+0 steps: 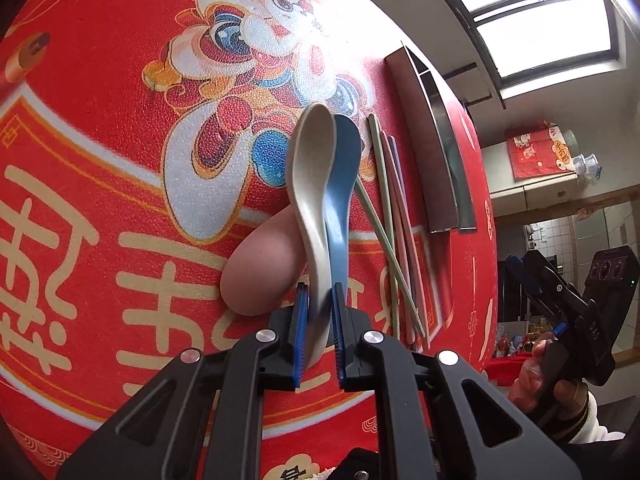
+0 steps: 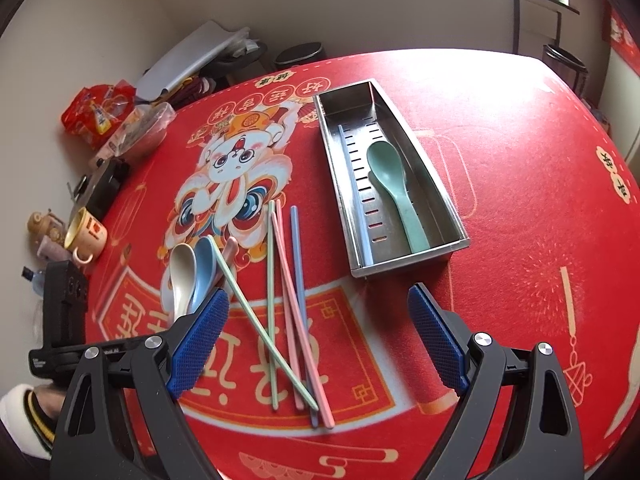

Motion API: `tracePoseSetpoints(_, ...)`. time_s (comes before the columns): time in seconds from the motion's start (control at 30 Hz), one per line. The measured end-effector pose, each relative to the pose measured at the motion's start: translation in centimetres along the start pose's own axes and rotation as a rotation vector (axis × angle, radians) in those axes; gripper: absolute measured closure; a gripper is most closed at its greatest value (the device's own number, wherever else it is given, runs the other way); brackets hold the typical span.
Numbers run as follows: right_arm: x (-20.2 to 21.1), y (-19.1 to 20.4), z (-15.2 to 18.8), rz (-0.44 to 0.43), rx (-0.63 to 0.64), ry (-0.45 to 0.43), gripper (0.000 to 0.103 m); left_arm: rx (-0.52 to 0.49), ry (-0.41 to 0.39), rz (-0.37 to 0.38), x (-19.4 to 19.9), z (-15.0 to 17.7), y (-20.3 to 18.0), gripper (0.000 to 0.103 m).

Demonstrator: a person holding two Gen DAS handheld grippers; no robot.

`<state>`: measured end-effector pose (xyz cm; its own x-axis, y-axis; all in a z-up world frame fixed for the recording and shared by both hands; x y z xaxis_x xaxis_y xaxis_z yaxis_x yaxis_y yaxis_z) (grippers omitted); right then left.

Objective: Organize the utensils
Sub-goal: 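Grasp the cream spoon by its handle with the left gripper, then close right gripper on the green chopstick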

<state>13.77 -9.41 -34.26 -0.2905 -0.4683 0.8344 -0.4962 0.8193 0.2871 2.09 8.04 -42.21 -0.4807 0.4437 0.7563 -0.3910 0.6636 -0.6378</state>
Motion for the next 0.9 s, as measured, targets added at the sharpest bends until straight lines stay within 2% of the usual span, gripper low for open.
tracePoseSetpoints(0.07,-0.1,-0.1,0.0,0.000,-0.005,0.003,0.015,-0.018,-0.009,-0.007,0.2,-0.2,-0.2,0.097)
tracePoseSetpoints(0.27,-0.3,0.4,0.0,-0.029,0.007,0.005,0.015,-0.065,-0.043,-0.043,1.0,-0.6,-1.0,0.097)
tracePoseSetpoints(0.33,-0.7,0.8,0.2,-0.043,0.020,0.024,0.033,-0.085,-0.064,-0.065,1.5,-0.8,-1.2,0.097)
tracePoseSetpoints(0.4,-1.2,1.0,0.6,-0.050,0.032,0.042,0.037,-0.116,-0.088,-0.087,2.2,-1.0,-1.5,0.097)
tracePoseSetpoints(0.6,-3.8,3.4,2.6,-0.095,0.123,0.135,0.071,-0.217,-0.148,-0.130,4.0,-0.9,-3.0,0.097)
tracePoseSetpoints(0.77,-5.9,6.5,4.6,-0.115,0.260,0.203,0.080,-0.199,-0.153,-0.136,4.6,-0.5,-2.1,0.097)
tracePoseSetpoints(0.9,-7.5,7.8,4.3,-0.071,0.370,0.193,0.082,-0.161,-0.170,-0.136,5.3,-0.4,-1.0,0.097)
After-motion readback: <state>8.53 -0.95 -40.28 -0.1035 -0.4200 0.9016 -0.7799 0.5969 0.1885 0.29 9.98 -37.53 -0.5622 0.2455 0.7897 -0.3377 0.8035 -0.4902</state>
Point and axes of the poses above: each gripper's, at about its wrist camera, not at the fingertips, and x roughly against the way its jaws point, y to its left, z to its underside, the point moved 10 cm from there along -x, roughly the way its jaws point, and after that the axes turned 2 degrees about y, right-handed, at the moved point
